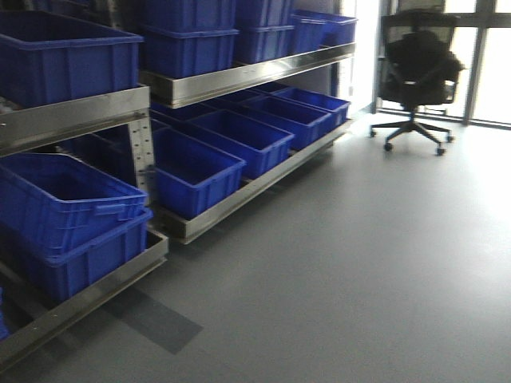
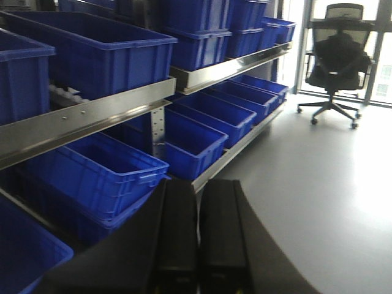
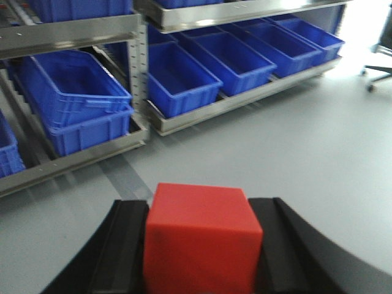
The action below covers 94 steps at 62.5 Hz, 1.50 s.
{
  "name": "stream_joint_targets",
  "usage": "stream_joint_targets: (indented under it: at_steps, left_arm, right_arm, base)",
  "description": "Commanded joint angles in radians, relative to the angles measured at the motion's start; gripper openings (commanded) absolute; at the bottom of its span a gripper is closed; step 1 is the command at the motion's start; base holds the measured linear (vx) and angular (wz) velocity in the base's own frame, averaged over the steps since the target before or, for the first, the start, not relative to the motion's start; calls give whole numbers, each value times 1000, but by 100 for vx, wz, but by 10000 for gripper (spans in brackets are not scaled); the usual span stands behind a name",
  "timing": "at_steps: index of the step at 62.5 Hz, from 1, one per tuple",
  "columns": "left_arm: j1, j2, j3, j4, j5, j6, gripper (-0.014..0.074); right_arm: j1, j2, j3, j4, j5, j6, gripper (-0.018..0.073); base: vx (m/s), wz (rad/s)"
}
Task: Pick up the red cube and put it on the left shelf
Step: 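Drive the base to the shelf of blue crates, holding the cube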
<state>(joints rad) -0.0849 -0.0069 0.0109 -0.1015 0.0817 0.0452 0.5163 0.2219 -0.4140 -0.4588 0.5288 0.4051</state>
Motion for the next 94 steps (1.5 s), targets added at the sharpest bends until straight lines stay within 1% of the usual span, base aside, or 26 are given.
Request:
stream_joint_targets:
  at_steps: [1,27,48,78,94]
  left_arm:
    - [-5,-12,24,0,-88,-5,102]
    - [-5,-12,24,0,-88,-5,101]
    - [-5,-12,24,0,-88,-5,102]
    - [-5,-12,24,0,-88,-5,102]
    - [-5,-12,24,0,-88,-5,102]
  right_arm:
    - [0,9,-26,-34,-79,-6,160]
    - [0,9,-26,-34,-72,-6,160]
    - [0,9,-26,-34,-72,-6,160]
    - [0,9,-26,-34,-72,-6,160]
    - [0,9,-26,-34,-72,-6,160]
  base:
    - [56,69]
    - [52,75]
    - [45,60]
    - [31,55]
    - [24,34]
